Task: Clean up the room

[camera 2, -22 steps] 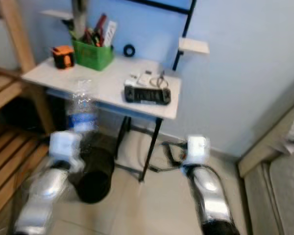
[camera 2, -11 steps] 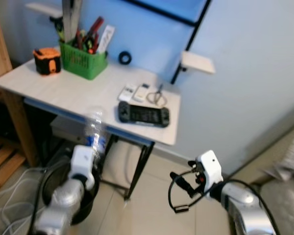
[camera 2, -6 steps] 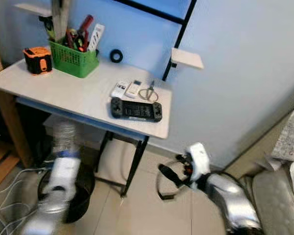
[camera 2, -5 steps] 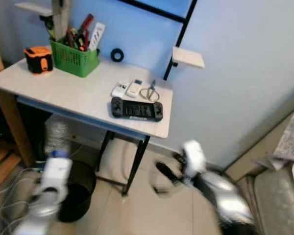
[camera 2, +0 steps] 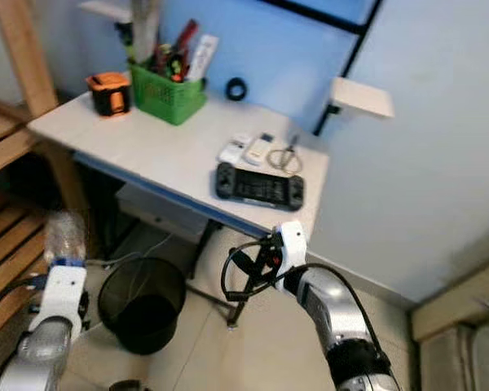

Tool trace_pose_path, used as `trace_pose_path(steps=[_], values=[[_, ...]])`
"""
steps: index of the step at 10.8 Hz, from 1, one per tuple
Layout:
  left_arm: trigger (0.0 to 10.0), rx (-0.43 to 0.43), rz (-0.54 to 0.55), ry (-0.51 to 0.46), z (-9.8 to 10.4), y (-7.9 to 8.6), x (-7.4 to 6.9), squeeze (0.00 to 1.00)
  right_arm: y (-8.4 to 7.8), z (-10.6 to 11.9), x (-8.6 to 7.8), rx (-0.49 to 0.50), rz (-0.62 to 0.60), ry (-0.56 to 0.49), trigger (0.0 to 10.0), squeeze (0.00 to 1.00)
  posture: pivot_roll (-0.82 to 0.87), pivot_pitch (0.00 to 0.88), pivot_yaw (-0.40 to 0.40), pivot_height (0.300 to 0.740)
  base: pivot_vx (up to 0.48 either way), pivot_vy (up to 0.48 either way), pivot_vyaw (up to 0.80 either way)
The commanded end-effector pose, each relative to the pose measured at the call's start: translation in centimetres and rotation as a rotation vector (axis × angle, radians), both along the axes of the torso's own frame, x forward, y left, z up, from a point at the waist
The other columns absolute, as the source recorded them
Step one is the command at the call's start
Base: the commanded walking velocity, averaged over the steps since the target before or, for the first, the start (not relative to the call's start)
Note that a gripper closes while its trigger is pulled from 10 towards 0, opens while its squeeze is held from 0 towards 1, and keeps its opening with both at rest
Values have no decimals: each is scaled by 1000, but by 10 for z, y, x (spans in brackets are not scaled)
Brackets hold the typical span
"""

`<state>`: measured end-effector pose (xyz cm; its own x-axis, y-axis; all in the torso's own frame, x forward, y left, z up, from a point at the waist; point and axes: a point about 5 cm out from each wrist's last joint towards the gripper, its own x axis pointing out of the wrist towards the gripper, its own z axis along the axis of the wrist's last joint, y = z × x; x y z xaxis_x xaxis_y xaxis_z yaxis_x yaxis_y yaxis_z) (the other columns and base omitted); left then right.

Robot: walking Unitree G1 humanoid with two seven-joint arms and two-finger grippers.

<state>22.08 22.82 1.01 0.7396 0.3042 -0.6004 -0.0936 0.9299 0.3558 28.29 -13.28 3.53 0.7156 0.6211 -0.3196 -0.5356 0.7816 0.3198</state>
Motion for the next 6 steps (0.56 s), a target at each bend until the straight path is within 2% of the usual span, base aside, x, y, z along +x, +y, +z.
trace_pose_path(steps=[1,2,4,5,6], values=[[10000,-51,-116,4,2,-19,15,0,-6,-2,-1,-17,-28,-2,10000,376,230,68,-154,740,0,0,0],[10000,-30,-220,9,3,-30,29,0,-6,-1,-3,-12,-35,-12,10000,380,223,79,-149,740,0,0,0],[10000,-37,-325,41,1,-47,48,0,-4,-3,-14,-2,-33,-13,10000,376,177,111,-138,740,0,0,0],[10000,-31,-315,113,-11,-50,50,0,-8,-6,-23,-4,-36,4,10000,380,146,128,-142,740,0,0,0],[10000,-42,-270,190,-26,-47,44,0,-15,-7,-32,-19,-36,16,10000,376,105,145,-149,740,0,0,0]])
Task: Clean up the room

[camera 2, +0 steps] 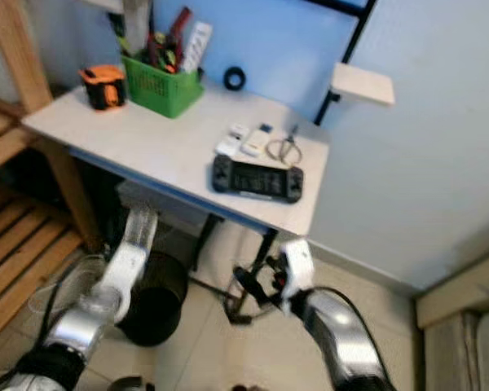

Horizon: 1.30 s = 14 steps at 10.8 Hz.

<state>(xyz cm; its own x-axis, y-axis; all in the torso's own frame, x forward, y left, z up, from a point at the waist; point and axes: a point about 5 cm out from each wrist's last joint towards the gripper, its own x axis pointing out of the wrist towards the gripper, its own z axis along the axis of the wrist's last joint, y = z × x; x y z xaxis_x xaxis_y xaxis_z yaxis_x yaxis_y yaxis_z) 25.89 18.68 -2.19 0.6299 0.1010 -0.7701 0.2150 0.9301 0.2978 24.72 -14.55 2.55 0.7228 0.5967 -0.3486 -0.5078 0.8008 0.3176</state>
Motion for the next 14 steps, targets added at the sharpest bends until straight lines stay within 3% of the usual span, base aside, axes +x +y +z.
trace_pose_path(steps=[1,3,6,7,10,14], values=[[10000,-10,18,3,-3,-2,1,0,-9,4,-3,-9,-9,0,10000,380,89,151,-151,740,0,0,0],[10000,68,25,35,-14,6,-2,0,-21,9,-19,-40,21,18,10000,376,28,179,-180,740,0,0,0],[10000,124,59,76,-21,17,-9,0,-24,14,-30,-46,55,48,10000,373,5,185,-200,740,0,0,0],[10000,153,60,79,-21,24,-11,1000,-24,15,-33,-47,58,58,10000,373,3,183,-202,740,0,0,0],[10000,273,-37,39,-13,39,-4,1000,-27,17,-38,-51,45,70,10000,376,-16,178,-194,740,0,0,0],[10000,291,-60,35,-13,42,-4,1000,-26,16,-48,-49,48,97,10000,380,-31,179,-199,740,0,0,0]])
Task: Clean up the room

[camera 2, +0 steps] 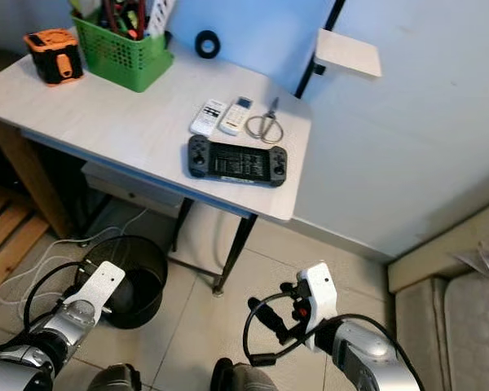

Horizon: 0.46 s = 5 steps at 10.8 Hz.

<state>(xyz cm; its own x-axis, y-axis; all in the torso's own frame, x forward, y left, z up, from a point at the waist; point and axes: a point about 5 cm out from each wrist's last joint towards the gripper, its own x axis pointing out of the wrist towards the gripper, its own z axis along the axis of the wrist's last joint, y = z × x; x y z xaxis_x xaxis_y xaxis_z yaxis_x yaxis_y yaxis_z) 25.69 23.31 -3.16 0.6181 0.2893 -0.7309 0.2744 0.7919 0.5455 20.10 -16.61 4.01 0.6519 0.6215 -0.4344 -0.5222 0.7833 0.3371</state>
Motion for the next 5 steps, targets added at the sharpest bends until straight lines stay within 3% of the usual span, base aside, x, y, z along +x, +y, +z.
trace_pose_path(steps=[1,2,3,4,5], values=[[10000,-10,-9,-1,-3,-6,-1,1000,-7,1,-1,-21,-7,4,10000,376,-33,173,-197,740,0,0,0],[10000,-69,16,-46,1,-8,5,757,-8,4,5,-28,-19,-17,10000,376,-31,143,-175,740,0,0,0],[10000,-159,20,-103,7,-15,13,0,-10,6,14,-26,-44,-43,10000,376,-18,108,-146,740,0,0,0],[10000,-227,15,-148,11,-22,18,0,-11,7,19,-23,-69,-63,10000,376,-5,80,-125,740,0,0,0],[10000,-374,-51,-309,30,-40,32,0,-9,9,30,-27,-116,-110,10000,376,11,32,-90,740,0,0,0]])
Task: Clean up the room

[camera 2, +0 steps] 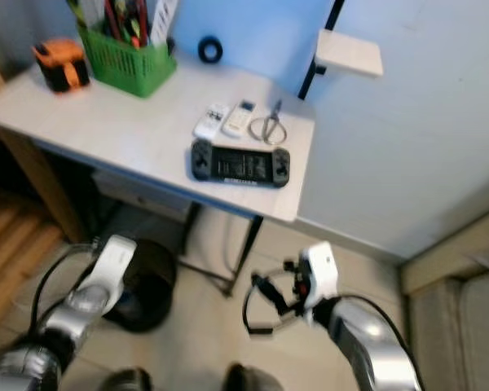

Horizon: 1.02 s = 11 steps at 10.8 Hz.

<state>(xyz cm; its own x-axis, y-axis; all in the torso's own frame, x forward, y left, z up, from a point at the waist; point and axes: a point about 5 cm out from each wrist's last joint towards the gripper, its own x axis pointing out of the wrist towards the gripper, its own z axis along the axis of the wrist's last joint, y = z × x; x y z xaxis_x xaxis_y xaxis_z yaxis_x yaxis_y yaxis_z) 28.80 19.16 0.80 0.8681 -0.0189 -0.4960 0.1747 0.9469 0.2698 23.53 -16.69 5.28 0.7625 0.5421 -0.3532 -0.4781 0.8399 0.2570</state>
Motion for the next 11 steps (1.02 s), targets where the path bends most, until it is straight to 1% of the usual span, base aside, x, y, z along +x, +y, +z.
trace_pose_path(steps=[1,2,3,4,5,6,7,8,9,10,11], values=[[10000,-126,-73,-191,37,-19,8,0,-10,7,8,-24,-87,-55,10000,376,32,0,-65,740,0,0,0],[10000,-219,-152,-389,78,-38,4,0,-14,19,21,-8,-171,-121,10000,376,48,0,-54,740,0,0,0],[10000,-266,-225,-528,103,-50,-4,0,-15,23,26,3,-206,-160,10000,380,53,0,-47,740,0,0,0],[10000,-321,-279,-644,125,-57,-11,0,-13,28,30,5,-207,-206,10000,388,56,0,-47,740,0,0,0],[10000,-300,-350,-778,158,-63,-22,0,-14,48,44,-26,-225,-333,10000,396,50,0,-41,740,0,0,0],[10000,-319,-288,-732,154,-56,-17,0,-23,55,55,-24,-289,-364,10000,400,50,0,-44,740,0,0,0],[10000,-331,-216,-673,143,-51,-9,0,-31,57,64,-42,-355,-384,10000,404,43,0,-49,740,0,0,0],[10000,-333,-191,-650,139,-51,-5,0,-32,54,66,-51,-374,-377,10000,408,33,0,-48,740,0,0,-800],[10000,-326,-178,-631,136,-52,1,0,-26,46,65,-48,-374,-343,10000,408,22,0,-45,740,0,-266,-788],[10000,-312,-237,-605,133,-63,2,0,-17,39,61,-37,-353,-332,10000,408,9,0,-34,740,0,-458,-763],[10000,-306,-248,-597,132,-65,4,0,-16,36,60,-42,-356,-333,10000,408,4,0,-29,740,0,-450,-763]])
